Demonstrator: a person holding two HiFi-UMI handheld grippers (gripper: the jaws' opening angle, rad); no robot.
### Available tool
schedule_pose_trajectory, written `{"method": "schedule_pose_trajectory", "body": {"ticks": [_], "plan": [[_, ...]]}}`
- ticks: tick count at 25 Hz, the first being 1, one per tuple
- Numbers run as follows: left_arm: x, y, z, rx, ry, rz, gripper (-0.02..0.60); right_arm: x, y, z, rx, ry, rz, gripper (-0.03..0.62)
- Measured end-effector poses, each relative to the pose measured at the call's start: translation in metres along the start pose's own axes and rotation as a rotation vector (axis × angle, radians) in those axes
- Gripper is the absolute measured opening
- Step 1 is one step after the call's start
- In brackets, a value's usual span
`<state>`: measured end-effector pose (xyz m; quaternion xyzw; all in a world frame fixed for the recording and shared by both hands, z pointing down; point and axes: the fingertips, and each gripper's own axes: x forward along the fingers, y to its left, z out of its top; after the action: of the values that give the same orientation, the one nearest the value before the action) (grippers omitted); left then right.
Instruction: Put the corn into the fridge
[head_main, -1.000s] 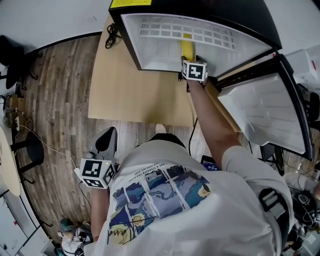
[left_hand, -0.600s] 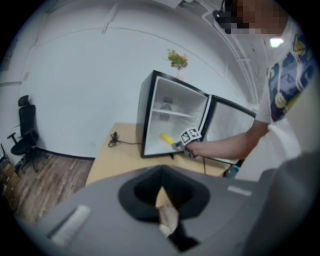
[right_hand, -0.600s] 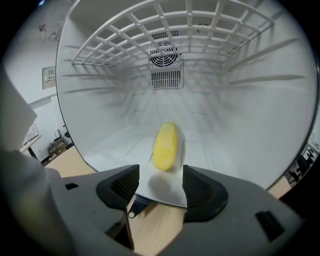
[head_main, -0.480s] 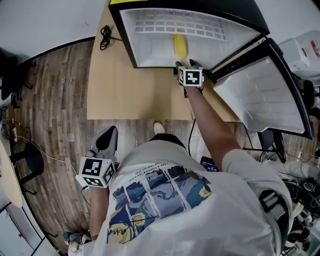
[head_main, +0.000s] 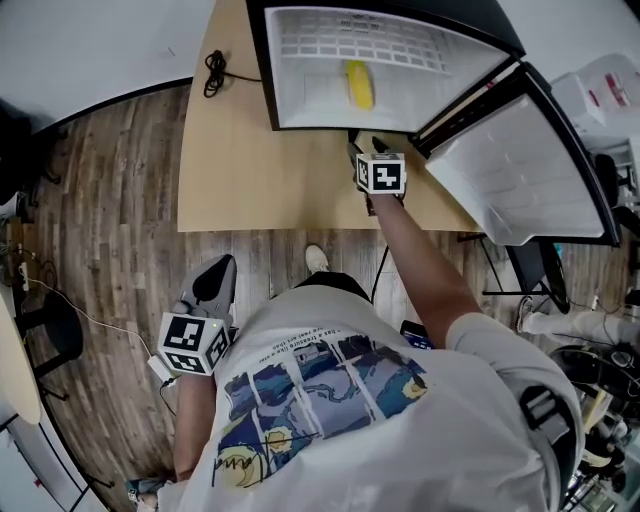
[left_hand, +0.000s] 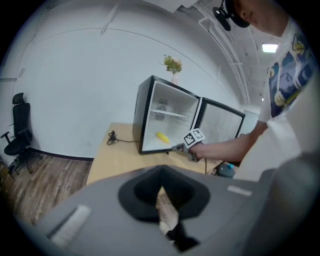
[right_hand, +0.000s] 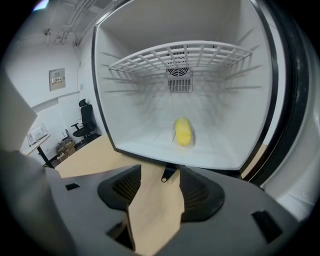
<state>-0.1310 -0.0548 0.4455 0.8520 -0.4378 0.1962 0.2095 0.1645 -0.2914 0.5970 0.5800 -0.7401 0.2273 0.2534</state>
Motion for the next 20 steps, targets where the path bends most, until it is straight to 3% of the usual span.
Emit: {"method": "schedule_pose_trajectory", "body": {"ticks": [6,20], "plan": [[-0.023,0.001,-0.014,0.010,-0.008,-0.018,0.009,-0.034,0.034,-0.030,-0.019,0.040,0.037,0.182],[-0.074,0.003,-0.051,0.021,-0.027,-0.053,0.009,-0.117,0.115,-0.068,-0.061,0.028,0.096,0.047]]}}
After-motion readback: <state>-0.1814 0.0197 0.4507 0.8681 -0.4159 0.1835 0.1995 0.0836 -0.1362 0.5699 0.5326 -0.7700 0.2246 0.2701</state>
